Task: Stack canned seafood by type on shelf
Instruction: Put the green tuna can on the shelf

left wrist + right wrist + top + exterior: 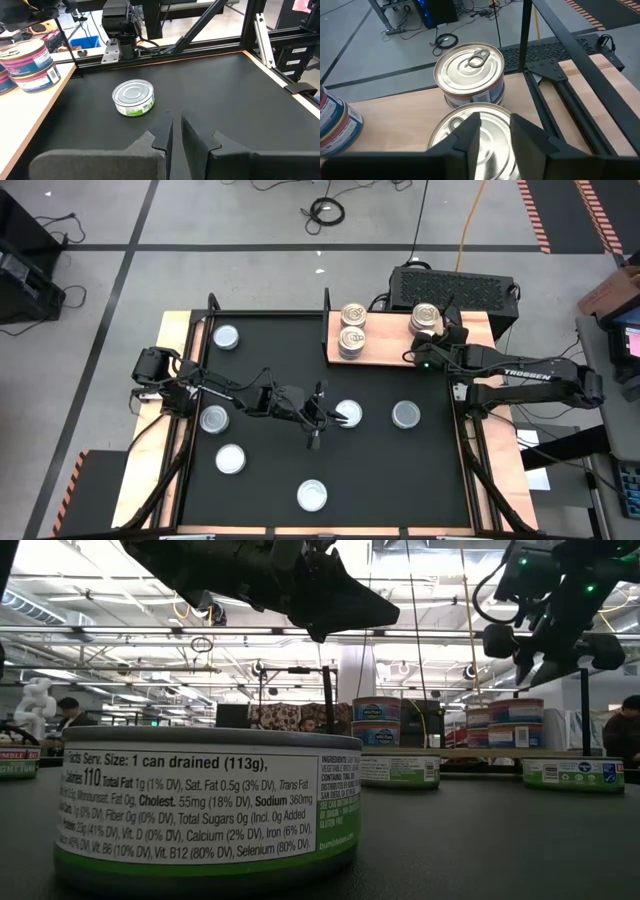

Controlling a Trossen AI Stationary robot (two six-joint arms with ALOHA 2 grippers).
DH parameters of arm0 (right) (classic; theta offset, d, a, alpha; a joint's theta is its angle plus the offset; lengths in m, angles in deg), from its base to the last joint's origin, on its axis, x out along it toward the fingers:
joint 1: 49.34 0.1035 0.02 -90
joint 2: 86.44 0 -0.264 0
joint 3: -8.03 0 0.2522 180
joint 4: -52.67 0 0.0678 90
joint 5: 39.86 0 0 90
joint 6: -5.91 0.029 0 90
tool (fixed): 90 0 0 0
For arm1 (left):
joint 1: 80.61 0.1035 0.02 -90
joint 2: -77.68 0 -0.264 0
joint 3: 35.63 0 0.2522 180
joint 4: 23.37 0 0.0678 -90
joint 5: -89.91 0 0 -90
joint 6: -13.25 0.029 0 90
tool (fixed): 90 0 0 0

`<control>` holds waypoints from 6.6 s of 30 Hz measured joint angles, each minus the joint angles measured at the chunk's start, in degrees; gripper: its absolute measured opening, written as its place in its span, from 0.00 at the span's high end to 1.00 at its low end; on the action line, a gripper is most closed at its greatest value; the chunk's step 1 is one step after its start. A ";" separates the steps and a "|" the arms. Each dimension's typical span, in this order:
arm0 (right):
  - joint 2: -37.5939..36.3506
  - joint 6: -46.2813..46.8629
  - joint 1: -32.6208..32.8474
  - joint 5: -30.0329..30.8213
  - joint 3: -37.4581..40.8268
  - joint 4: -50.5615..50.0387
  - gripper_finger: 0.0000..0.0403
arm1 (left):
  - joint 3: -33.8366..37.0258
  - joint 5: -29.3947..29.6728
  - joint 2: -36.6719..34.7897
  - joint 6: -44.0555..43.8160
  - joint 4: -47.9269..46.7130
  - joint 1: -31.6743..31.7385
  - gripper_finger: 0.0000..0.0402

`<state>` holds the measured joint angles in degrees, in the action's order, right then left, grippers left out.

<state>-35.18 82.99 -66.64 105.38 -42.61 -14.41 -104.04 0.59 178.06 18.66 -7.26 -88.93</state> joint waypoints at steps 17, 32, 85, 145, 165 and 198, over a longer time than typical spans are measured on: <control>-2.84 -31.90 4.84 -23.68 0.00 31.82 0.67 | 0.00 0.00 0.00 0.04 0.02 0.13 0.89; 2.84 -30.67 32.81 -38.91 0.00 41.39 0.67 | 0.00 1.73 0.00 -0.82 0.01 0.09 0.89; 21.14 -32.80 65.42 -14.70 0.00 40.52 0.67 | -35.57 21.08 20.52 12.85 -41.41 -6.34 0.51; 21.16 -27.18 65.42 -18.15 0.02 31.00 0.67 | -39.79 24.71 24.46 11.99 -51.57 -6.12 1.00; 21.16 -14.49 69.06 -17.25 0.02 18.73 0.67 | -48.35 24.73 24.26 28.10 -39.97 3.40 1.00; 21.14 -14.14 69.02 -14.60 0.02 18.57 0.67 | -65.66 15.31 39.47 34.27 -38.25 16.64 1.00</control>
<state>-14.04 68.85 2.38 90.78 -42.59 4.16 -169.70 15.90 217.53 52.93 -45.51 -72.29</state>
